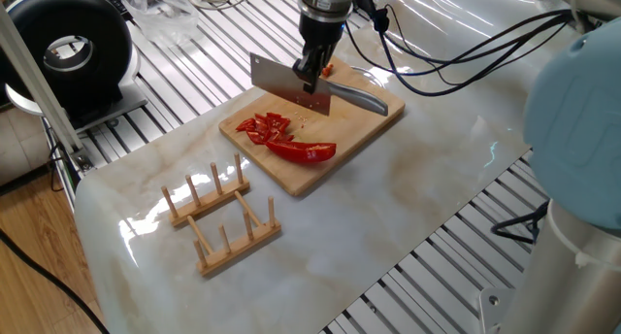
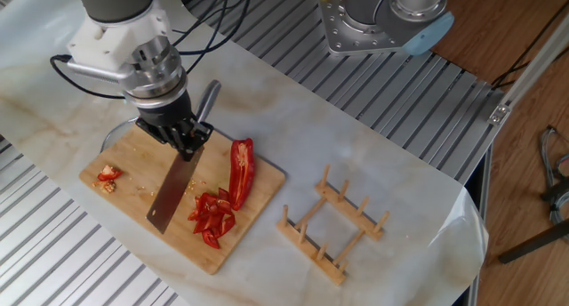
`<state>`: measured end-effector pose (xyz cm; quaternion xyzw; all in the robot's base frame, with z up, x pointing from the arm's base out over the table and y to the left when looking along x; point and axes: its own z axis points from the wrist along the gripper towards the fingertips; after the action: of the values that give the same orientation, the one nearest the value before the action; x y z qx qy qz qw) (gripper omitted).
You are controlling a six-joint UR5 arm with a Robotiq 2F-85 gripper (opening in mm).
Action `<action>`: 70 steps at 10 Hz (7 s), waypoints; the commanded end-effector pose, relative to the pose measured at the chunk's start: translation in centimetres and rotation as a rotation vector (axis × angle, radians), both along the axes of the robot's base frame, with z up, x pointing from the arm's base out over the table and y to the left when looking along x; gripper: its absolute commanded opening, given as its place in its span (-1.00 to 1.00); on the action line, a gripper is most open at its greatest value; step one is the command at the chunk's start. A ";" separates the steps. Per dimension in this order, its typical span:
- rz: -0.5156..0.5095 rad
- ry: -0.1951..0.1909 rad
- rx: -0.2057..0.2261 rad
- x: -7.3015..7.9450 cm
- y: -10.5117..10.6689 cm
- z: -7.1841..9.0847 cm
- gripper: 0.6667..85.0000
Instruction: Chop the chili peppers
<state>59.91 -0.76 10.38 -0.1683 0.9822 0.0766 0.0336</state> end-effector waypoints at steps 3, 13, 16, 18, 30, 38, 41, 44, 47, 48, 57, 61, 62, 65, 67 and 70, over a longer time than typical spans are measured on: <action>-0.019 -0.021 0.033 0.3 0.1 -1.1 -0.98; -0.173 0.021 0.036 1.7 0.6 -2.6 -0.98; -0.205 0.026 0.052 2.2 0.9 -2.8 -0.98; -0.217 0.029 0.055 2.3 1.1 -2.9 -0.98; -0.217 0.022 0.068 1.8 0.9 -3.6 -0.98; -0.205 0.010 0.078 1.4 0.4 -3.9 -0.98; -0.200 0.003 0.078 1.4 0.2 -4.2 -0.98; -0.198 -0.001 0.074 1.5 0.0 -4.2 -0.98; -0.192 -0.005 0.077 1.5 -0.3 -4.0 -0.98; -0.192 -0.005 0.075 1.6 -0.3 -4.1 -0.98; -0.188 -0.011 0.071 2.0 -0.7 -4.1 -0.98; -0.184 -0.012 0.066 2.0 -1.3 -4.0 -0.98; -0.181 -0.013 0.066 2.0 -1.4 -4.0 -0.98; -0.178 -0.014 0.061 2.1 -1.8 -4.0 -0.98; -0.175 -0.014 0.061 2.1 -2.0 -4.0 -0.98; -0.164 -0.016 0.063 2.3 -2.6 -4.0 -0.98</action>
<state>61.93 -3.04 6.16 -0.0862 0.9902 0.0977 0.0498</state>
